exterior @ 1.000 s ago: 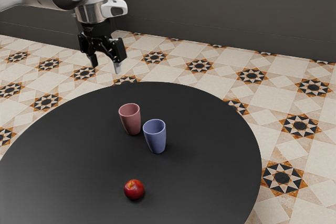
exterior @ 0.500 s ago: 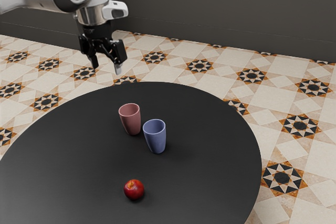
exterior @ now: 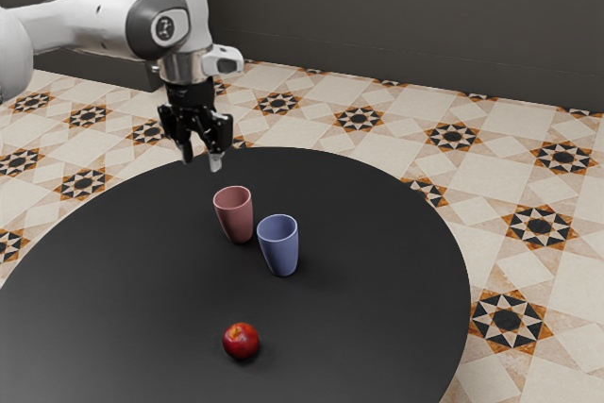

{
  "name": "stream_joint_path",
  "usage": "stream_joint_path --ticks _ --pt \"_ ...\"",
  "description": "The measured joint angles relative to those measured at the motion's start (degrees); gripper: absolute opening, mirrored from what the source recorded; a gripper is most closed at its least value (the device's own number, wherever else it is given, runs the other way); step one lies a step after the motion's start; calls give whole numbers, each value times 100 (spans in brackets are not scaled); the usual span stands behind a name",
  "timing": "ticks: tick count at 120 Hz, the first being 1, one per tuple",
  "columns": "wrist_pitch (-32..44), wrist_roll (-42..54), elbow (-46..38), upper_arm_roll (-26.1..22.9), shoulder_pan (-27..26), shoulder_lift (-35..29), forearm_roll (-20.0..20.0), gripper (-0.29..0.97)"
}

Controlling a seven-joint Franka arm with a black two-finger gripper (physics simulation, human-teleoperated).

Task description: Place the left cup onto the right cup

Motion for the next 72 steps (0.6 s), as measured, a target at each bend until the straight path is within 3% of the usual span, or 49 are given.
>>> stream_joint_path --ticks 72 --pt "836 14 48 -38 20 944 -87 35"
